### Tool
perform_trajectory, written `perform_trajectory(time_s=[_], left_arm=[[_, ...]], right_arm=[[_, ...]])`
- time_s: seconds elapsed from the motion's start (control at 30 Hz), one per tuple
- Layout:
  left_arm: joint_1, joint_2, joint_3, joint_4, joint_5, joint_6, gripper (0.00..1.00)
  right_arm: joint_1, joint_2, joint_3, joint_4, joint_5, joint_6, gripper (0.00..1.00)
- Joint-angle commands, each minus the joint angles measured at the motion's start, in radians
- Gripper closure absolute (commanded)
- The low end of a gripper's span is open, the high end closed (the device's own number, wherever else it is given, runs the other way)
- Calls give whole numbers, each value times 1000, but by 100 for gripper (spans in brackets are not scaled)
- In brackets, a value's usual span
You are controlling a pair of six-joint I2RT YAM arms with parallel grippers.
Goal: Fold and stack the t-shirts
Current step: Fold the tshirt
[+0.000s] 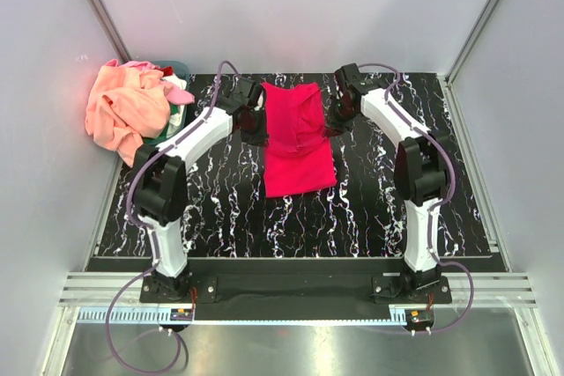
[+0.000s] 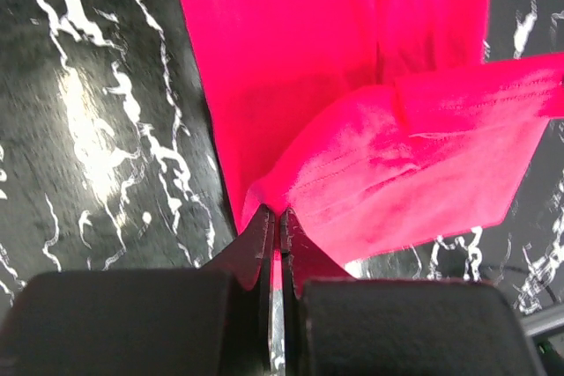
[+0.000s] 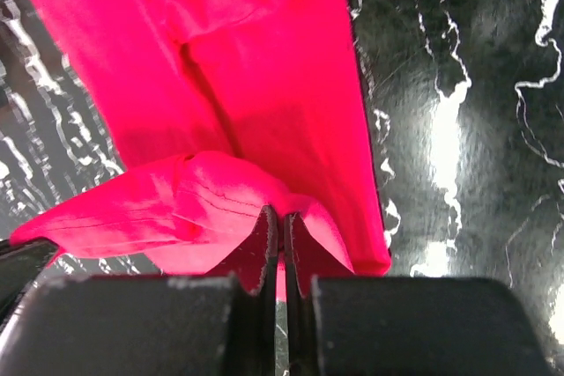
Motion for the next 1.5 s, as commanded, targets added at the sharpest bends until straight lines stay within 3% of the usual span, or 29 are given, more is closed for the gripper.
perform_trajectory(time_s=[0.0, 0.03, 0.07, 0.1, 0.17, 0.2, 0.23, 0.3, 0.33, 0.4, 0.47, 0.7, 0.87, 1.03, 1.47], left_arm=[[27, 54, 78, -2, 27, 19, 98], [35, 68, 89, -2, 33, 21, 94], [41, 104, 101, -4, 35, 21, 84], [61, 126, 148, -12, 50, 21, 79], [102, 219, 225, -38, 70, 24, 63], [118, 256, 274, -89, 93, 21, 62], [130, 290, 387, -125, 104, 22, 60], [142, 335, 465, -180, 101, 30, 56], [139, 322, 477, -186, 93, 41, 53], [121, 217, 383, -107, 81, 50, 43], [101, 102, 246, -50, 52, 50, 39], [41, -121, -88, 97, 21, 13, 40], [1, -286, -443, 276, 82, -76, 40], [-11, -363, -673, 441, 138, -158, 42], [-40, -379, -790, 551, 148, -192, 44]], right_arm=[[-22, 57, 80, -14, -17, -14, 100], [-25, 94, 98, -15, -18, -14, 100], [-28, 115, 121, -20, -20, -14, 96], [-40, 140, 177, -35, -20, -15, 88], [-51, 226, 257, -55, -32, -17, 48], [-57, 256, 356, -85, -46, -24, 42], [-68, 317, 412, -110, -73, -36, 39], [-71, 353, 521, -183, -106, -66, 34], [-71, 337, 509, -187, -97, -85, 34], [-71, 260, 327, -100, -77, -87, 32], [-71, 119, 180, -25, -46, -75, 30], [-71, -205, -402, 227, -118, 22, 28], [-71, -323, -648, 330, -184, 49, 30], [-70, -334, -741, 376, -216, 59, 37], [-67, -214, -804, 506, -265, 97, 44]])
